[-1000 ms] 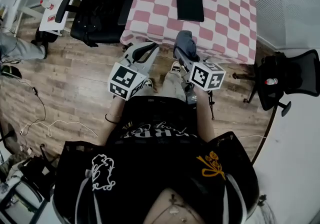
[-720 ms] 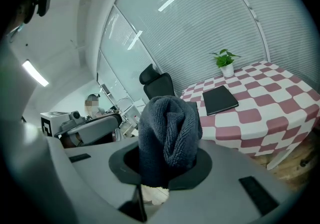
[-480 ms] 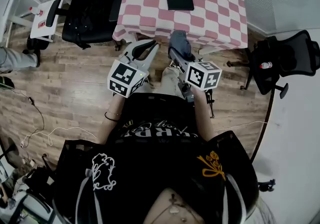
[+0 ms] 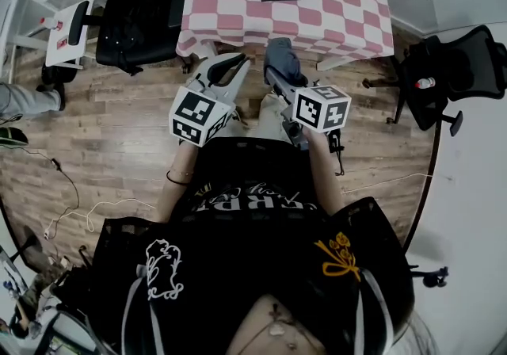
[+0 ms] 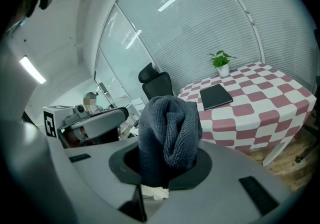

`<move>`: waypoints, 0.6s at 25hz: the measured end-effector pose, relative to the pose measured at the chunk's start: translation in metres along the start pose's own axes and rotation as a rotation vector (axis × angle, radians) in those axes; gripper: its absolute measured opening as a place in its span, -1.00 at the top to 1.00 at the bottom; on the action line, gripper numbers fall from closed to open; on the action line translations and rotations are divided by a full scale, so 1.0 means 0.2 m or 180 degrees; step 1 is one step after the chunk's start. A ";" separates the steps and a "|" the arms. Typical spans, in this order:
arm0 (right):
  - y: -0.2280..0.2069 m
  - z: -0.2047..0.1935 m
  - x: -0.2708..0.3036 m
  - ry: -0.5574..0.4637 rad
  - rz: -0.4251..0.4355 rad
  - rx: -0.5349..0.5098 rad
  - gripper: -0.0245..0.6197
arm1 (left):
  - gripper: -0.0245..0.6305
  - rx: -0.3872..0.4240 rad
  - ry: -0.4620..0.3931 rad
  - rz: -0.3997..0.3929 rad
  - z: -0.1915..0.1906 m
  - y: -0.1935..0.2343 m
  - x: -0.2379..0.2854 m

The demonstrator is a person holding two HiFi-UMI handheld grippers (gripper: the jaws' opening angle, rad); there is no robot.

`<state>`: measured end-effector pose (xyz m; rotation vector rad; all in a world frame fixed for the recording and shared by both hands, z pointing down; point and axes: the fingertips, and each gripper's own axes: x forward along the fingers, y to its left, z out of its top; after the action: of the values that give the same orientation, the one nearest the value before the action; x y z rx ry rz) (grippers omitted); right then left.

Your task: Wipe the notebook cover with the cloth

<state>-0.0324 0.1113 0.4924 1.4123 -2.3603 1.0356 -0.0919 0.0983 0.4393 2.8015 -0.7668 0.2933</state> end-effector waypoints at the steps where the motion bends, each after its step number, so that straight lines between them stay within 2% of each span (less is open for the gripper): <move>1: 0.00 0.00 0.01 0.0004 0.0002 -0.0005 0.70 | 0.85 0.0000 0.0000 0.0004 0.00 0.01 0.00; 15: 0.00 0.01 0.01 -0.0025 -0.0033 0.0010 0.70 | 0.85 0.0007 0.0059 -0.0036 -0.03 0.01 -0.01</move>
<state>-0.0326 0.1090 0.4910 1.4308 -2.3555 1.0335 -0.0945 0.0991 0.4444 2.8003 -0.7469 0.3181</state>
